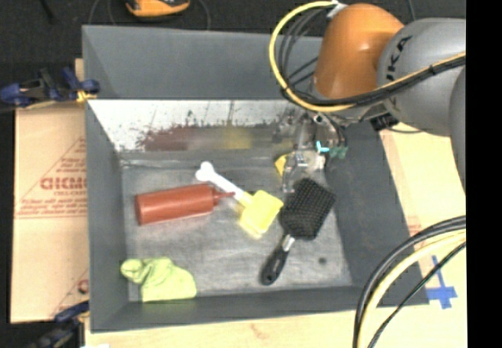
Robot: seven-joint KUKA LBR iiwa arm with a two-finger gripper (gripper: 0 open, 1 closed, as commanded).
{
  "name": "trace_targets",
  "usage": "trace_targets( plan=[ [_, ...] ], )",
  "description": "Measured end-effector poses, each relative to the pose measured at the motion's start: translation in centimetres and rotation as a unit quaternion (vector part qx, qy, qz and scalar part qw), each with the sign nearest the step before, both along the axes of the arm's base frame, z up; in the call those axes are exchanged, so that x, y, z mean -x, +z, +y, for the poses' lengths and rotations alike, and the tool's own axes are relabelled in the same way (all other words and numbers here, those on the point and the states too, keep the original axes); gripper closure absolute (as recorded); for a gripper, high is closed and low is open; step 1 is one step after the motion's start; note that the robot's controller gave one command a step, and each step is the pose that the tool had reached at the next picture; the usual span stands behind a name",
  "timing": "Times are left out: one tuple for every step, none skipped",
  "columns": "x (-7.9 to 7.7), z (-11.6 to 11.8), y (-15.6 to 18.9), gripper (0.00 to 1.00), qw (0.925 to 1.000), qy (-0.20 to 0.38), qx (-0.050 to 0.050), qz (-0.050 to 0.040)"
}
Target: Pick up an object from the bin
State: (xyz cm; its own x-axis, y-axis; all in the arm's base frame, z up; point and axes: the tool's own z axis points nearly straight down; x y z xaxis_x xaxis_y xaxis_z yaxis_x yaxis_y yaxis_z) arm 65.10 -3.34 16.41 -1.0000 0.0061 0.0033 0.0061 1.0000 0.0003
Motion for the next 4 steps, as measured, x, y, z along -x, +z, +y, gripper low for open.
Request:
trace_targets(
  plan=[
    [-0.2, 0.0, 0.5, 0.00, 1.0000, 0.000, 0.000, -0.0043],
    [1.0, -0.2, -1.3, 0.00, 0.9954, 0.096, 0.001, -0.0067],
    [4.1, 2.9, -2.2, 0.00, 0.9833, 0.182, 0.001, -0.0025],
    [6.4, 4.2, -5.4, 0.00, 0.9953, 0.096, -0.001, -0.0053]
  ],
)
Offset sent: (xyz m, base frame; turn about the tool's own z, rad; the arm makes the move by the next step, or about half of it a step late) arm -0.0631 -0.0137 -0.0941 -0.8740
